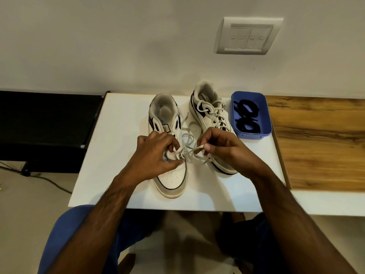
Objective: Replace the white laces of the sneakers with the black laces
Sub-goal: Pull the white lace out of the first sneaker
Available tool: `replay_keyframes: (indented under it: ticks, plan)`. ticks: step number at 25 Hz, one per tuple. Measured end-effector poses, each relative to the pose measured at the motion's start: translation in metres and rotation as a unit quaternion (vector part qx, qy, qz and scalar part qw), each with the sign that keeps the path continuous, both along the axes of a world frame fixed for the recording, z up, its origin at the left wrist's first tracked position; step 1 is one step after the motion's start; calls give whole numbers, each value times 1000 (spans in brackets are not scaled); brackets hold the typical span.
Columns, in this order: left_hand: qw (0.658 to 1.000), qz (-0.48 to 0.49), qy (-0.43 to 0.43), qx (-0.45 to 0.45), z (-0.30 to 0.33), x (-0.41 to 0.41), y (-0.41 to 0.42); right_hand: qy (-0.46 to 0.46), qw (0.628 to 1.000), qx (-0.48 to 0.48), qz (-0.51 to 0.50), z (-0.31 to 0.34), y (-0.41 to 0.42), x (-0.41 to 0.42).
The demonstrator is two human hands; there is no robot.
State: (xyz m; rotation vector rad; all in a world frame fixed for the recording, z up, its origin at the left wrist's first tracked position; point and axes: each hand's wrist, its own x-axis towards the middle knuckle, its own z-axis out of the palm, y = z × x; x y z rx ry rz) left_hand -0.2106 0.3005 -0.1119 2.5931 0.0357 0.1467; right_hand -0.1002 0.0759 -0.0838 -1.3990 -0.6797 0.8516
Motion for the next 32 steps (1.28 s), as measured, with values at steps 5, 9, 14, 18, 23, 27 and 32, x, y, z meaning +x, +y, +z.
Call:
replay_keyframes:
  ticks: [5,9,14,18,23,27,32]
  plan:
    - [1000,2,-1,-8,0,1,0,175,976,129,-14,13,4,2]
    - [1000,16,8,-17,-2,1,-2,35,996,-35,-72,7,13,-4]
    - [999,22,2,-36,-4,3,-4,-233,946,-223,-25,-7,32,-27]
    - [999,24,10,-37,-3,2,-4,-252,936,-240,-61,-17,42,-30]
    - [999,23,10,-37,-2,1,-3,-200,973,-103,-52,-1,25,-14]
    - [999,28,18,-37,-4,1,-2,98,981,138,-92,26,1,-1]
    - [999,31,15,-35,-3,2,-3,-244,947,-208,-29,6,20,-15]
